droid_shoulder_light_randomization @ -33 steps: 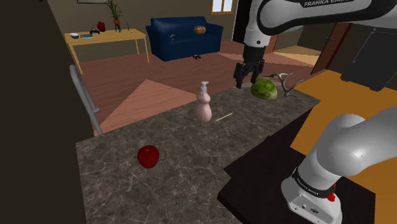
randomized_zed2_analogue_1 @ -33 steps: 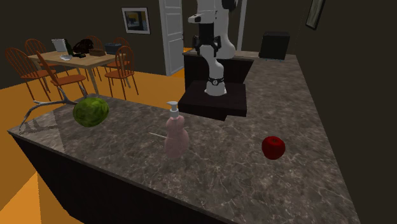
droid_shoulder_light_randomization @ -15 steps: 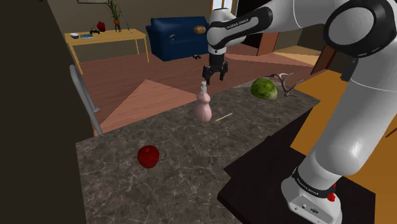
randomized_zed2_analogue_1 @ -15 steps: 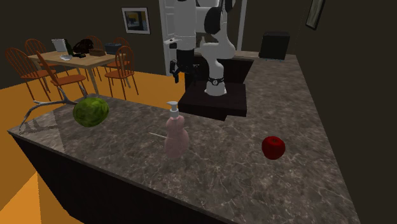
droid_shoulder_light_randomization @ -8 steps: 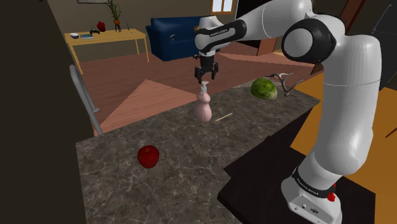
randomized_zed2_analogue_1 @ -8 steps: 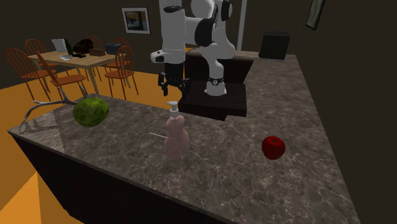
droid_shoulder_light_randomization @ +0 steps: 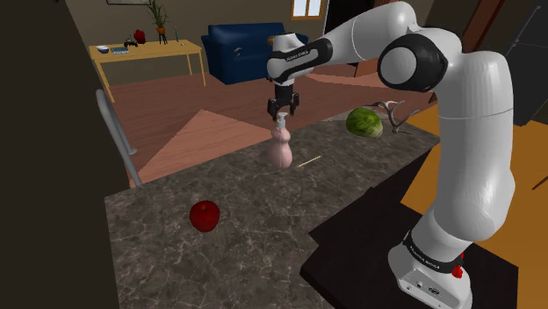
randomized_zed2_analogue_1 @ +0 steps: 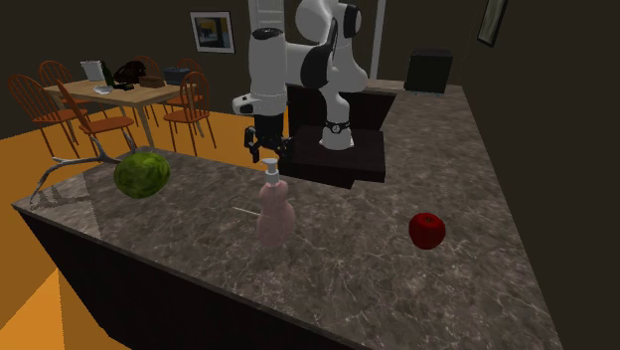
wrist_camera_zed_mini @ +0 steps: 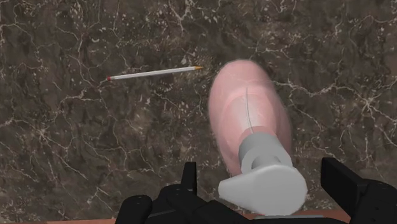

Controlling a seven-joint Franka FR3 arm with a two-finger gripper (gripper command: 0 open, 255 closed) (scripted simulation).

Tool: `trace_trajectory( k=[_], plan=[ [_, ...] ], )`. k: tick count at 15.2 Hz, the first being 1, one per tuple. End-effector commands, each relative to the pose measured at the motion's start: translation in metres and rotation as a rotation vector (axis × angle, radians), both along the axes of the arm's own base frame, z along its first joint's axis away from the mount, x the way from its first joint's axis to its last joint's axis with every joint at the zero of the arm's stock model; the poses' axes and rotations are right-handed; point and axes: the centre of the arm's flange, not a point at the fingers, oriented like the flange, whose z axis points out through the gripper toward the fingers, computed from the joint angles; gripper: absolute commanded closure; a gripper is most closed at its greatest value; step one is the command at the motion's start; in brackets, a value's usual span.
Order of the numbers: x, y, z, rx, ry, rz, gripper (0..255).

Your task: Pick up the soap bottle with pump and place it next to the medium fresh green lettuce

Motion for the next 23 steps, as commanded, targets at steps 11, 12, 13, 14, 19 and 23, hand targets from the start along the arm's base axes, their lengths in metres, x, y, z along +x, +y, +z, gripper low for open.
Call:
trace_trajectory(
  k=[11, 12, 13, 14, 19, 23],
  plan=[
    [0.000, -0.001, -0.007, 0.000, 0.000, 0.000, 255],
    [0.000, -0.001, -0.007, 0.000, 0.000, 0.000, 255],
    [0.000, -0.001, -0.007, 0.000, 0.000, 0.000, 255],
    [0.000, -0.001, -0.007, 0.000, 0.000, 0.000, 255],
    [0.000, -0.001, -0.001, 0.000, 0.000, 0.000, 255],
    [-0.001, -0.001, 0.020, 0.000, 0.000, 0.000, 255]
  ],
)
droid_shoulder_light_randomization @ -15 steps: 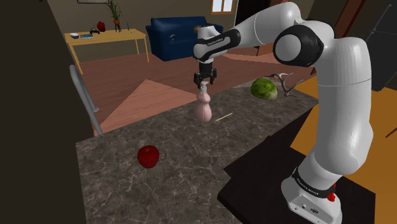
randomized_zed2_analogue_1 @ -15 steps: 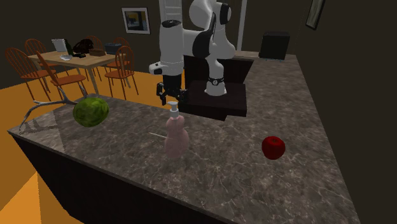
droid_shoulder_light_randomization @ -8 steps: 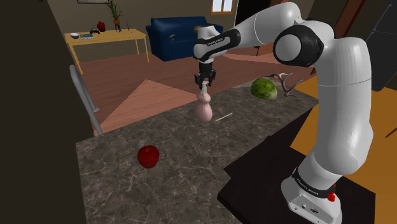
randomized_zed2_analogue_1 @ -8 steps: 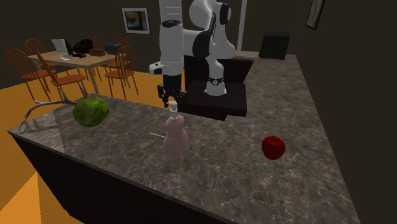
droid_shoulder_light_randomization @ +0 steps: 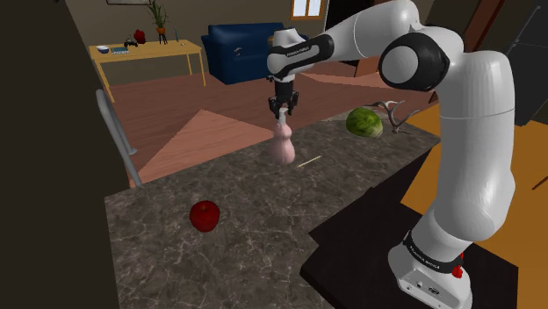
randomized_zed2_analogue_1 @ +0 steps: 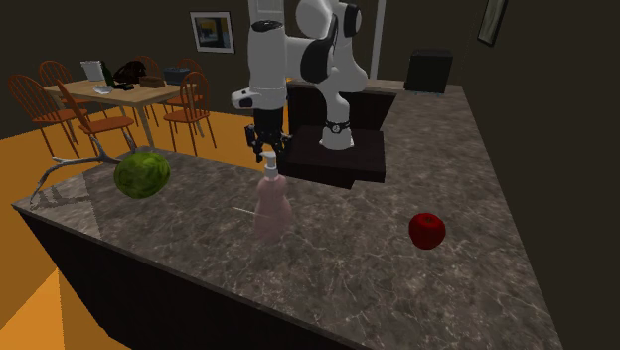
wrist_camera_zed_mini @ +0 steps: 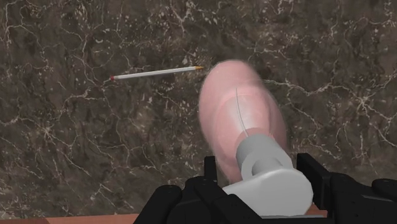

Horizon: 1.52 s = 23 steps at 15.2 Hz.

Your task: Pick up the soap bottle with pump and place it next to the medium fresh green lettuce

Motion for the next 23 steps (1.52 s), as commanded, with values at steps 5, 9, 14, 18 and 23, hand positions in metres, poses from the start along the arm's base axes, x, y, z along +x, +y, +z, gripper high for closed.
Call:
trace_trajectory(
  k=[5, 9, 14, 18, 23],
  plan=[
    [-0.001, -0.001, 0.031, 0.000, -0.001, 0.000, 255],
    [-0.001, -0.001, 0.053, 0.000, -0.001, 0.000, 255],
    [-0.001, -0.001, 0.079, 0.000, -0.001, 0.000, 255],
    [-0.001, -0.001, 0.100, 0.000, -0.001, 0.000, 255],
    [-0.001, -0.001, 0.127, 0.000, -0.001, 0.000, 255]
  ],
)
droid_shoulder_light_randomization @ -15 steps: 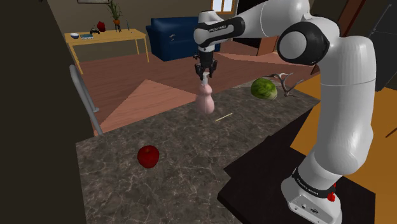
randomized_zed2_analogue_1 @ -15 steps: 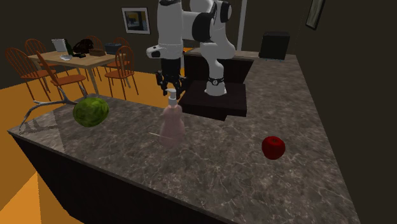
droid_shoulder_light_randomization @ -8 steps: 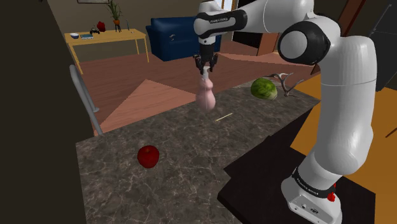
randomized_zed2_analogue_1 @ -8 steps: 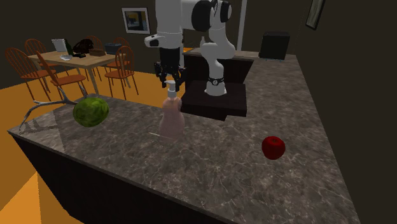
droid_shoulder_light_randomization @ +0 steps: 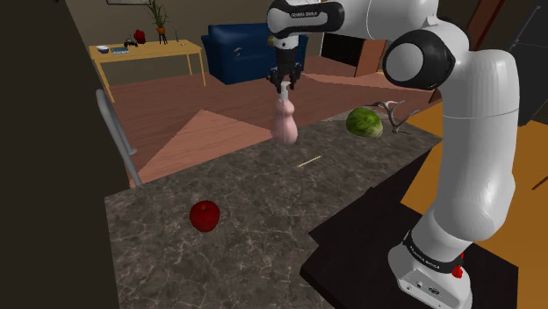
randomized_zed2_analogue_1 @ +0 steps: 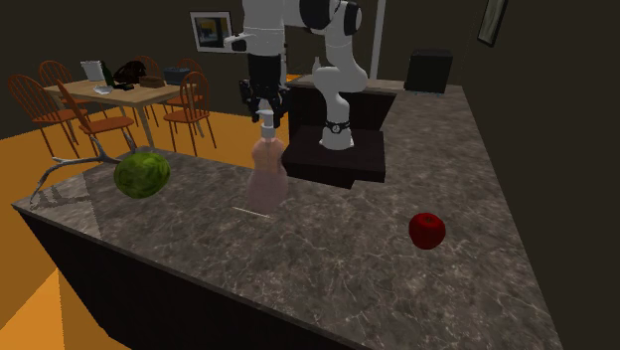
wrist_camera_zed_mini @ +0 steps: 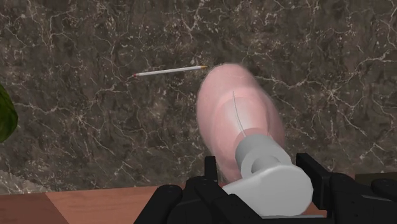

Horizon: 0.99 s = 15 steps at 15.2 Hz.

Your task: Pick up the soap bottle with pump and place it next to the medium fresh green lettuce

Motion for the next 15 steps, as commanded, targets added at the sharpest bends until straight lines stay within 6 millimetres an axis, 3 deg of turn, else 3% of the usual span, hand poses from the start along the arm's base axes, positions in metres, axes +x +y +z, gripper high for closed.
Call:
trace_trajectory(
  k=[1, 15],
  plan=[
    [-0.001, -0.001, 0.012, 0.000, -0.001, 0.000, 255],
    [-0.001, -0.001, 0.086, 0.000, -0.001, 0.000, 255]
  ],
)
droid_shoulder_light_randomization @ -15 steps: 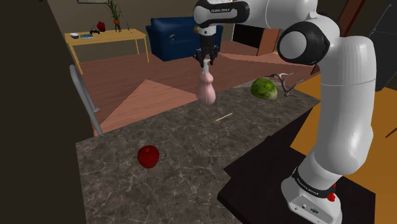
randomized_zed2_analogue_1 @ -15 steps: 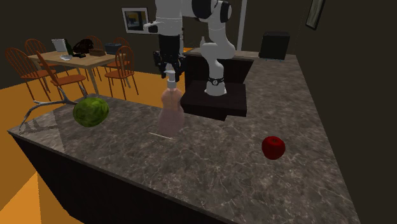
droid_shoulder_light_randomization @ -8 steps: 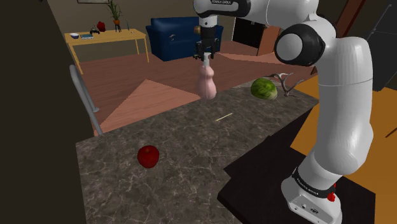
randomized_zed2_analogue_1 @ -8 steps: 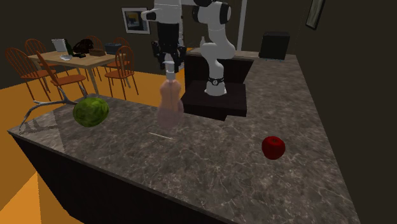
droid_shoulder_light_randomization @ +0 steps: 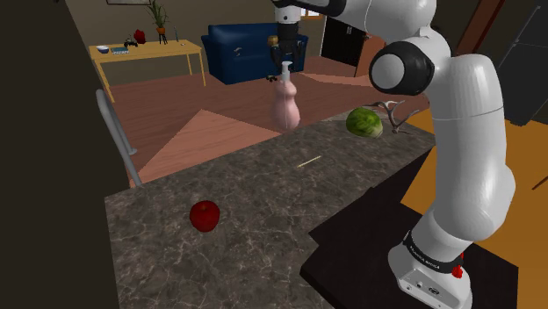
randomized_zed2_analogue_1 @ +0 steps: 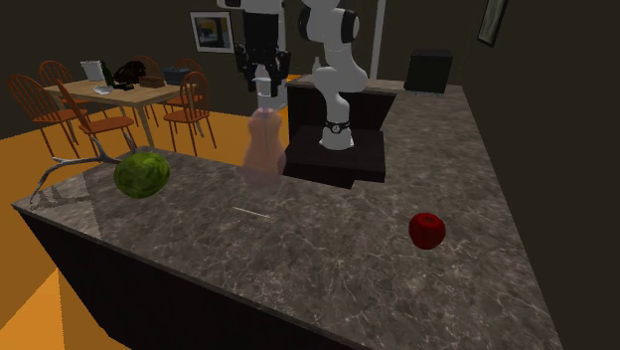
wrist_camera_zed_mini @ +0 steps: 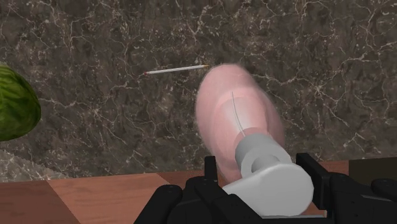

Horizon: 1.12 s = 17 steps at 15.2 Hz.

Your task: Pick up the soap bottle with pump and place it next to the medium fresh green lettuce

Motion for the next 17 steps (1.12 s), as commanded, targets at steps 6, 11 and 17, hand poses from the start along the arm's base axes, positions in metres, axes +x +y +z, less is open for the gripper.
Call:
trace_trajectory(
  k=[6, 11, 17],
  plan=[
    [-0.013, -0.024, 0.023, 0.000, -0.001, 0.000, 255],
    [-0.043, -0.083, 0.023, 0.000, -0.001, 0.000, 255],
    [-0.079, -0.154, 0.023, 0.000, -0.001, 0.000, 255]
  ],
)
